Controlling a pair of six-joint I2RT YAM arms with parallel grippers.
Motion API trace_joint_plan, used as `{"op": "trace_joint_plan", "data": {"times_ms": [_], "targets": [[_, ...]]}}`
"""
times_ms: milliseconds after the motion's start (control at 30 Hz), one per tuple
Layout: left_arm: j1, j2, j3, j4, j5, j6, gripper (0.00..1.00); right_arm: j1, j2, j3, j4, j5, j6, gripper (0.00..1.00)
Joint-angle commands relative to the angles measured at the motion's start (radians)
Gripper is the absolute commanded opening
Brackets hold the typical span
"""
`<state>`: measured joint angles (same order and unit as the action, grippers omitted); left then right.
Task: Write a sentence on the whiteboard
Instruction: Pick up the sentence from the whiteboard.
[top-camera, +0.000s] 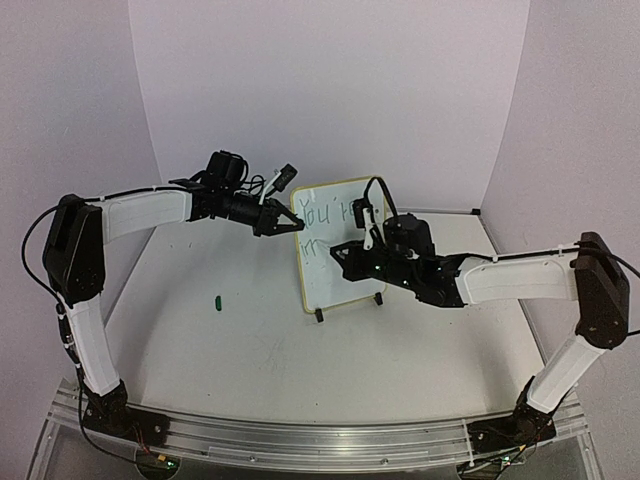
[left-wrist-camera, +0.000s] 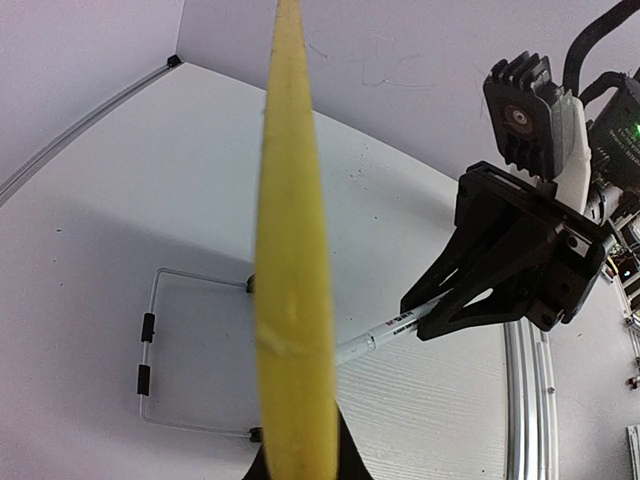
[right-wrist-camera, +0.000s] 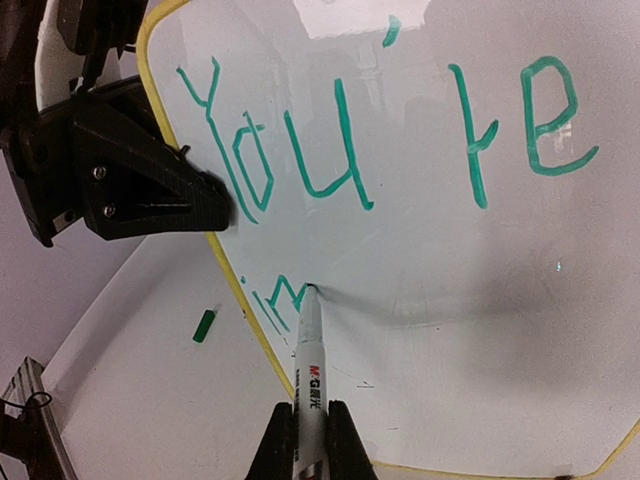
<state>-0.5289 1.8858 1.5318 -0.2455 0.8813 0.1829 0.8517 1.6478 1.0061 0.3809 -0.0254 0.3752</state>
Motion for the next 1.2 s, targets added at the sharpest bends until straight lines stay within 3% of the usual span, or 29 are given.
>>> {"op": "trace_joint_plan", "data": {"times_ms": [0, 1167], "targets": [[-0.028, -0.005, 0.012, -0.095, 0.004, 0.023, 0.00, -0.005, -0.026, -0.001, 0.021, 0.070, 0.002, 0.00], [-0.028, -0.005, 0.012, -0.097, 0.004, 0.025, 0.00, -0.006, -0.065, -0.088, 0.020, 0.008, 0.043, 0.00]]}}
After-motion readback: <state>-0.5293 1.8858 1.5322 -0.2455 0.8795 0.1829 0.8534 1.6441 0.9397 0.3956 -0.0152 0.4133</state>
